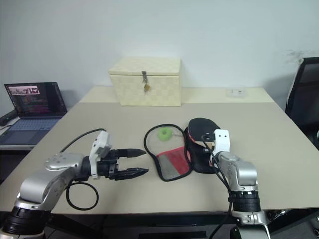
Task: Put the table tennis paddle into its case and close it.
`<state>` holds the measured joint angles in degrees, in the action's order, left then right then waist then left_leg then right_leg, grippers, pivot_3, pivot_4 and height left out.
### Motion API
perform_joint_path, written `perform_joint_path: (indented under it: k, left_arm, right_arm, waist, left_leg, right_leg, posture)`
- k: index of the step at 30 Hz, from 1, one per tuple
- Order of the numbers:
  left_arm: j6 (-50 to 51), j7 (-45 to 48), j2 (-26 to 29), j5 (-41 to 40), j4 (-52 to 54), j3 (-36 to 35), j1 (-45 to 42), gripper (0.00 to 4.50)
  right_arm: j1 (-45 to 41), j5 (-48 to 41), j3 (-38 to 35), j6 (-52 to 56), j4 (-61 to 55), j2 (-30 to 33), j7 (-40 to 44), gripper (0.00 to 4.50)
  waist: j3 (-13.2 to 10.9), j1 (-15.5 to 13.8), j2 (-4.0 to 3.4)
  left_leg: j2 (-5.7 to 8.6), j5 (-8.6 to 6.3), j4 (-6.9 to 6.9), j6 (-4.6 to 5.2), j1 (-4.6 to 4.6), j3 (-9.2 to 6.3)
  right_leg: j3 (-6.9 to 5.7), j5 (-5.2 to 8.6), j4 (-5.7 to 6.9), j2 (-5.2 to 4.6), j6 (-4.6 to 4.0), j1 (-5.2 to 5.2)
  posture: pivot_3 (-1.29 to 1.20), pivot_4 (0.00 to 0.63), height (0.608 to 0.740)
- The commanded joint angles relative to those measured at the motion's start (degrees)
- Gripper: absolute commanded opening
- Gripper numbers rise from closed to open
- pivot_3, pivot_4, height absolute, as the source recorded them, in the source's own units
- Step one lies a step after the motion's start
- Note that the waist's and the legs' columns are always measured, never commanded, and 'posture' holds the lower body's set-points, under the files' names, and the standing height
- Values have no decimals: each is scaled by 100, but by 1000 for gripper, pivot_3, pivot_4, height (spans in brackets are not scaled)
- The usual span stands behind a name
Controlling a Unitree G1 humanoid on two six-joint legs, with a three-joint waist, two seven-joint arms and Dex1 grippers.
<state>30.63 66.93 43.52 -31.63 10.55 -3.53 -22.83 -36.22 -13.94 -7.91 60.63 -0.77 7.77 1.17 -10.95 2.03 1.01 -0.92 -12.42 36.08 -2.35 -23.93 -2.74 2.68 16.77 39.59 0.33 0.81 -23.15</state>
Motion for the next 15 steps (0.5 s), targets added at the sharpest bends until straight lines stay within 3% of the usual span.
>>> perform_joint_path:
  k: [1, 2, 5, 12, 15]
  left_arm:
    - [-72, 4, 79, -93, 113, -154, -82, 3813]
    - [-71, 2, 80, -94, 117, -157, -77, 3813]
    - [-76, -17, 71, -85, 116, -158, -72, 3813]
    - [-99, -136, 25, -34, 59, -182, -16, 3813]
    - [-128, -367, -23, 68, -108, -222, -29, 3813]
  right_arm:
    - [11, -11, 149, -50, -400, 18, 110, 1088]
    - [32, -17, 161, -47, -431, 5, 102, 1088]
    - [61, -34, 183, -30, -537, -68, 58, 1953]
    - [136, -94, 500, 159, -1269, 316, 420, 4286]
    - [262, -641, 692, 313, -2058, 964, 1394, 4466]
  waist:
    - [0, 3, 0]
    - [0, 3, 0]
    - [0, 3, 0]
    - [1, 2, 1]
    - [1, -3, 1]
  left_leg:
    - [0, 0, 0, 0, 0, 0]
    - [0, 0, 0, 0, 0, 1]
    - [-1, 0, 0, 0, 0, 1]
    - [-1, 0, 2, 0, 0, -1]
    - [0, 0, 3, 0, -1, -3]
  right_leg:
    - [0, 0, 1, 1, 0, 0]
    - [1, 0, 2, 1, -1, -1]
    - [2, 1, 4, 1, -1, -2]
    - [0, 1, 8, 1, -1, -2]
    - [-2, 1, 7, 0, -1, -2]
  posture:
    - [0, 150, 740]
    - [0, 150, 740]
    - [0, 150, 740]
    - [0, 150, 740]
    - [0, 150, 740]
